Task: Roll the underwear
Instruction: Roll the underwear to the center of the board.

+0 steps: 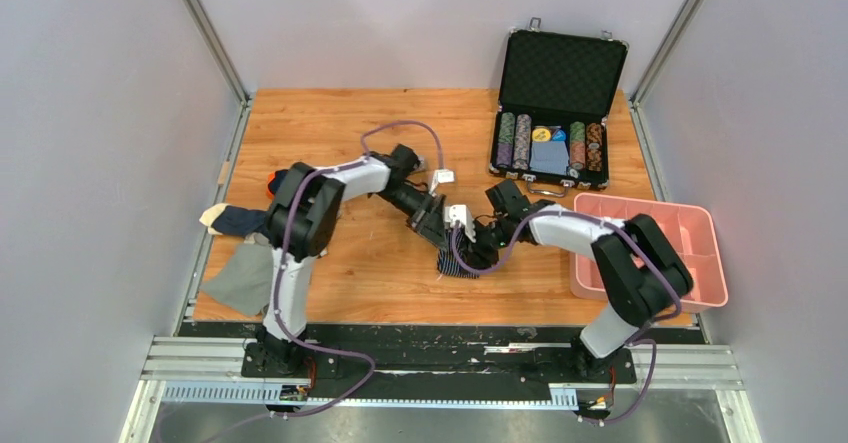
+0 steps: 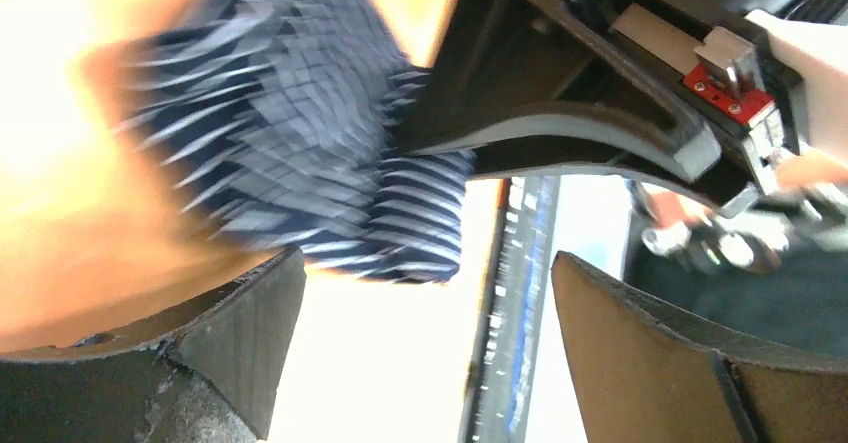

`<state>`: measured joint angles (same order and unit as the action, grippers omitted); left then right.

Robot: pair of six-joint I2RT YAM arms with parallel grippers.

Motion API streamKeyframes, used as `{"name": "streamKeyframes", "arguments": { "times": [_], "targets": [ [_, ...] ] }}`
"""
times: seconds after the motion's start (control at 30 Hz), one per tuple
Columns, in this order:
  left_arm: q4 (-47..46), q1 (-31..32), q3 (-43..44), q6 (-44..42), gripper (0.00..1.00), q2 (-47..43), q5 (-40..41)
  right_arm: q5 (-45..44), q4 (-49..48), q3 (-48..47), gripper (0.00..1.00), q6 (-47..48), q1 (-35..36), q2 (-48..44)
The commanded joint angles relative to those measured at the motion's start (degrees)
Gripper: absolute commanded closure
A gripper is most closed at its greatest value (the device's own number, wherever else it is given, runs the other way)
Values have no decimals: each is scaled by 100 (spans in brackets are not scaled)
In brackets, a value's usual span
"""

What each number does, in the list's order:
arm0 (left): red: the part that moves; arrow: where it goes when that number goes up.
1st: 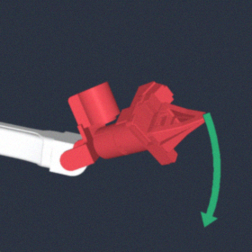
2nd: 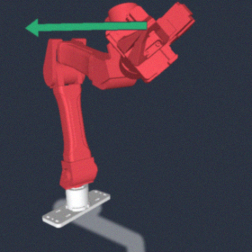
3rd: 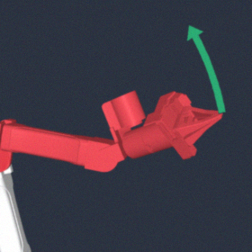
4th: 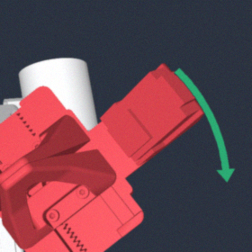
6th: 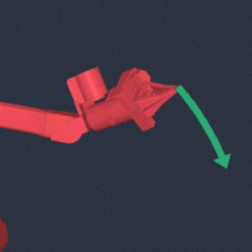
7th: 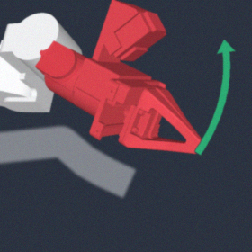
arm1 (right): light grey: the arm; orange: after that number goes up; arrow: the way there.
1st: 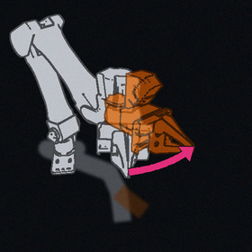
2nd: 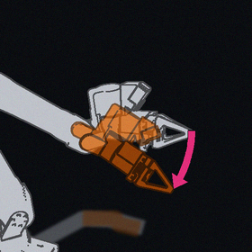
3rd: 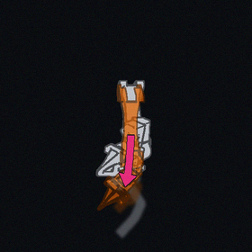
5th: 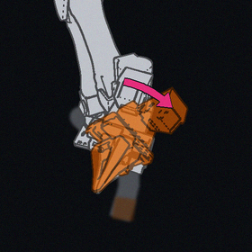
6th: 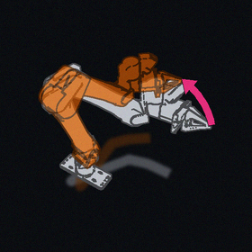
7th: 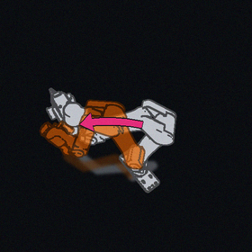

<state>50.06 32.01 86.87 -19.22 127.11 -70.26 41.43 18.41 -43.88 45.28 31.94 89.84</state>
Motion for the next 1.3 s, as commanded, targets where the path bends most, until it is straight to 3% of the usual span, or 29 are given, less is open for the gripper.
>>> {"name": "streamKeyframes", "arguments": {
  "times": [0.0, 0.17, 0.3, 0.33, 0.4, 0.5, 0.57, 0.67, 0.7, 0.8, 0.97, 1.13, 1.27],
  "targets": [
    [-3605, -729, -746, 3170, 0, -1101, 2180, 300, 1447, -702, 97, 26, -267, 940],
    [-2975, -729, -629, 2382, 0, -2434, 4577, 577, 2439, -1535, 97, 109, -449, 1863],
    [-3578, -313, -889, 1590, 0, -3601, 6811, 612, 2526, -1875, 97, -123, -617, 2146],
    [-3672, -150, -903, 1519, 0, -3700, 7471, 637, 2528, -1883, 97, -138, -664, 2132],
    [-3609, -116, -804, 1990, 0, -3761, 8029, 735, 2535, -1839, 96, -158, -744, 2080],
    [-3344, -253, -821, 2051, 4, -3737, 7026, 887, 2618, -1783, 96, -245, -898, 2103],
    [-3609, -56, -1268, 1433, 16, -4072, 6196, 1097, 2930, -1940, 96, -266, -1052, 2313],
    [-4610, 599, -2546, -572, 19, -4977, 6227, 1381, 3426, -2210, 96, -293, -1354, 2838],
    [-5380, 887, -3366, -964, 20, -5166, 6161, 1474, 3537, -2285, 97, -313, -1448, 2969],
    [-6569, 1342, -4778, -2696, 24, -5603, 5293, 1667, 3692, -2448, 98, -354, -1676, 3139],
    [-6874, 1751, -5083, -3612, 34, -5072, 4045, 1929, 4192, -2875, 98, -349, -1836, 3643],
    [-8165, 2156, -5302, -4268, 31, -4091, 4116, 2140, 4599, -3129, 98, -225, -1944, 3949],
    [-8613, 2328, -5266, -4577, 31, -3618, 4250, 2304, 5017, -3336, 98, -125, -2038, 4290]
  ]
}}
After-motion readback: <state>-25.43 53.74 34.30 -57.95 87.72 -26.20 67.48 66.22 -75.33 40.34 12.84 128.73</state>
